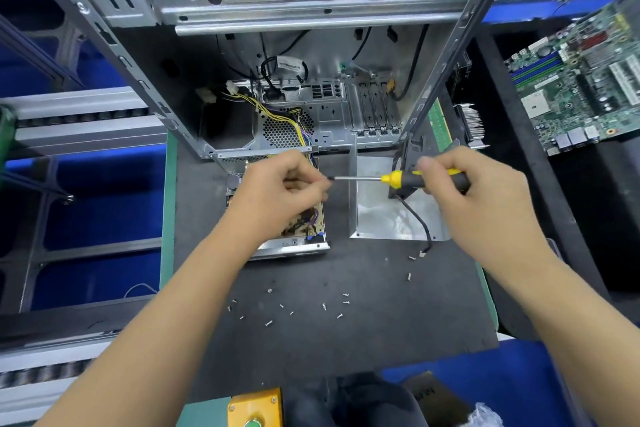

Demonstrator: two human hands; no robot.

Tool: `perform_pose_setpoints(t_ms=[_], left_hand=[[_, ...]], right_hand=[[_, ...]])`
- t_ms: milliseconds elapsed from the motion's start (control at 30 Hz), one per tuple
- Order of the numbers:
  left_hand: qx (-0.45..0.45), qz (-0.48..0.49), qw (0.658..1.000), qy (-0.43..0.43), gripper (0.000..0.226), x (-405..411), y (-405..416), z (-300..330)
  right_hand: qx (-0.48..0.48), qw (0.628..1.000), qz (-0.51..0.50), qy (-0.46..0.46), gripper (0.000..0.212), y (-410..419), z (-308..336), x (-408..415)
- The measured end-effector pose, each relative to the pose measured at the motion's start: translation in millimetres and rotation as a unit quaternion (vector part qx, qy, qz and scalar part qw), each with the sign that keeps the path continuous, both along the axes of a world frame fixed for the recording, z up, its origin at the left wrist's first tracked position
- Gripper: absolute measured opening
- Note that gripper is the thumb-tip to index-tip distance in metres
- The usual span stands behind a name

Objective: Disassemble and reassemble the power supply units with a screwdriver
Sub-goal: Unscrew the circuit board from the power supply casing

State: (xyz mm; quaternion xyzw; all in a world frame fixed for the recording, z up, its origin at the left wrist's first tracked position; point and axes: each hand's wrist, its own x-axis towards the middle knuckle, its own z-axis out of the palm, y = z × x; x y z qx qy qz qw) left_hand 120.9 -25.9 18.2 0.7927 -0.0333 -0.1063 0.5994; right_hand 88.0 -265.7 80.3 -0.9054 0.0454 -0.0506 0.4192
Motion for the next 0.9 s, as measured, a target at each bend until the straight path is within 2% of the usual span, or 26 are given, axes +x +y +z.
perform_pose_setpoints(t_ms=[100, 200, 333, 900], left_hand=[[-0.167, 0.066, 0.982, 0.051, 0.013, -5, 6, 4], [-0.232, 0.085, 0.967, 0.058, 0.017, -9, 9, 3], [-0.244, 0.101, 0.963, 0.046, 0.021, -14, 9, 1], [-0.286, 0.134, 0.948, 0.035, 0.016, -25, 7, 5]], right_hand=[[0.078, 0.996, -0.015, 0.032, 0.027, -3, -5, -3], [0.129, 0.991, -0.013, 0.040, 0.028, 3, -9, -5], [0.132, 0.990, 0.002, 0.053, 0.028, 8, -12, -7], [0.117, 0.990, 0.000, 0.073, 0.031, 11, -8, -7]])
